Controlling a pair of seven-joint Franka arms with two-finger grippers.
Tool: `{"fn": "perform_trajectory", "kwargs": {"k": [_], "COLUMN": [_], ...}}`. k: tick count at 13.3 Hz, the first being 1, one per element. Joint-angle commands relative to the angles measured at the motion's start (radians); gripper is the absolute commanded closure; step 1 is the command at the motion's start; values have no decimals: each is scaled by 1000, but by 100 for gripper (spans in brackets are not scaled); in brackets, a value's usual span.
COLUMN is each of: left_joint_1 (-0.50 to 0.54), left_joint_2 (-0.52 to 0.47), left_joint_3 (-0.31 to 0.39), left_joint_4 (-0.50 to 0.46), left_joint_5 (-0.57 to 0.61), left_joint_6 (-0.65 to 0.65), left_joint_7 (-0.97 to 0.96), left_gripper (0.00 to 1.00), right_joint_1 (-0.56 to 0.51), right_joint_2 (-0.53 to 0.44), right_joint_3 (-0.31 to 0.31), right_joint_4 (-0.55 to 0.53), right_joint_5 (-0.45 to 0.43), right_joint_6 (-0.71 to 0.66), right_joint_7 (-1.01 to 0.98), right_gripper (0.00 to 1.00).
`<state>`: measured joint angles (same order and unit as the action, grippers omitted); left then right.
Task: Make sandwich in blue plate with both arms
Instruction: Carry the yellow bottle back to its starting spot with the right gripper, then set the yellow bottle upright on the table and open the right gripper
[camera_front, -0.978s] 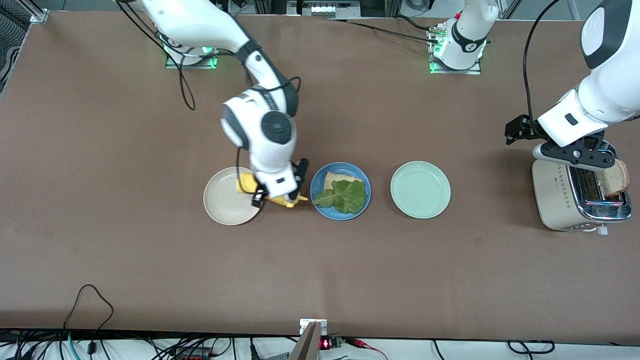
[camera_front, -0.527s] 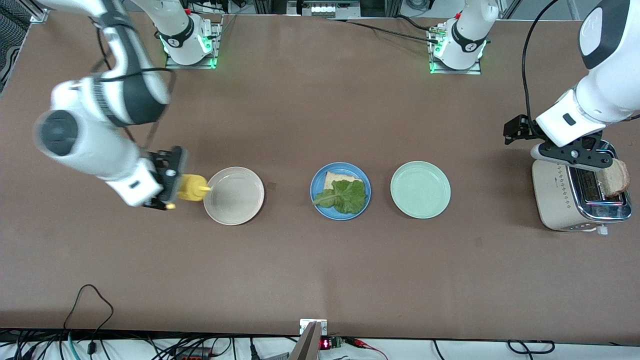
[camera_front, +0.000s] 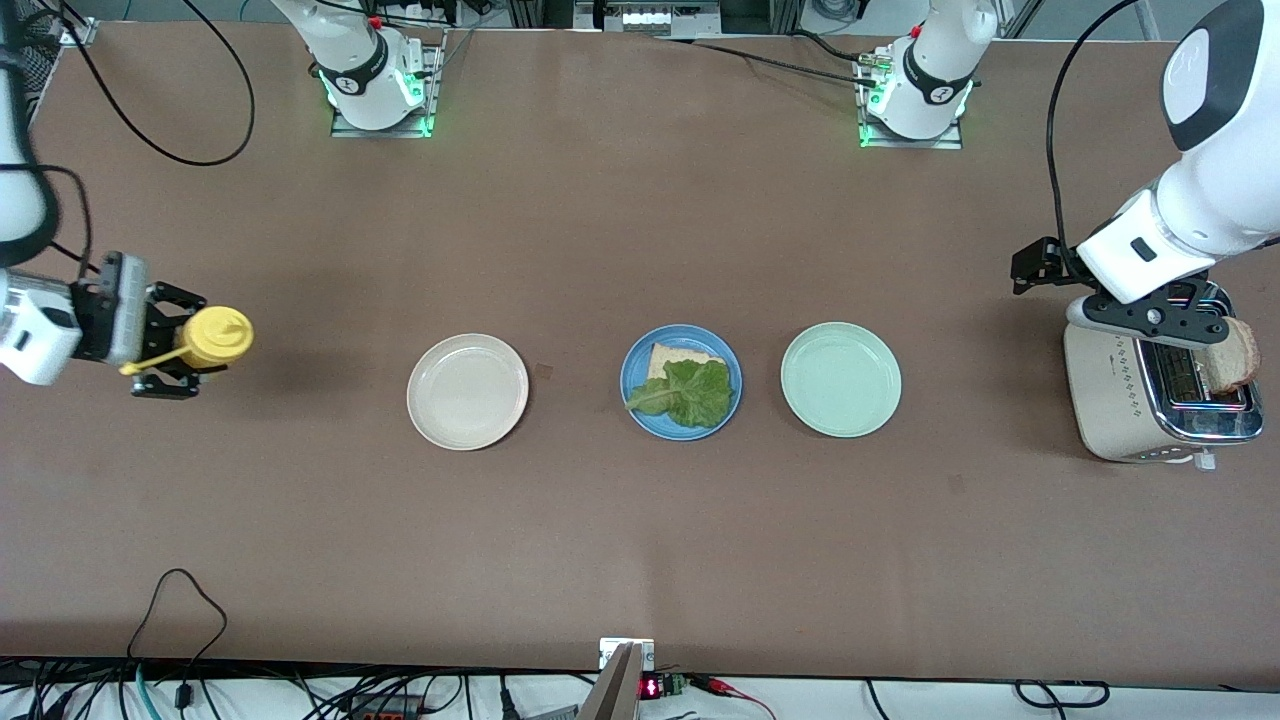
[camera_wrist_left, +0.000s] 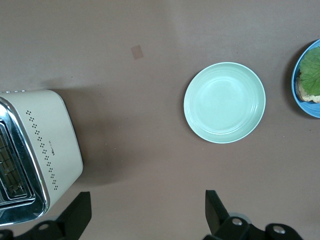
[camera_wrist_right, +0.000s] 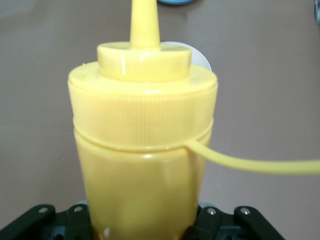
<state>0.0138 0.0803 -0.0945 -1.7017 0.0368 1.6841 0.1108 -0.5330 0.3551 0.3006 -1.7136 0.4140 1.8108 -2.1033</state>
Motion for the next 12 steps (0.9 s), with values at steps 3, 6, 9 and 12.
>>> {"fn": "perform_trajectory", "kwargs": {"k": [3,6,9,12], "left_joint_1": [3,2,0,0], "left_joint_2": [16,16,15,16], "left_joint_3": [-5,-8,-11,-10], "left_joint_4": [34,36,36,36], "left_joint_5": [0,0,0,0], "left_joint_6": [-23,-20,-20,-12], "left_joint_7": [-5,-5,-5,-5], "left_gripper": [0,0,0,0], "right_joint_1": [-194,-251,-278,-317], "right_joint_2": [167,306,430,540], "right_joint_3": [35,37,38,57], "right_joint_4": [-17,6,31,55], "right_joint_5": [205,273,318,345], "right_joint_6": [-71,-103,-108,-137], "right_joint_7": [-367,-501,-587,-600], "right_gripper": [100,100,100,100]}}
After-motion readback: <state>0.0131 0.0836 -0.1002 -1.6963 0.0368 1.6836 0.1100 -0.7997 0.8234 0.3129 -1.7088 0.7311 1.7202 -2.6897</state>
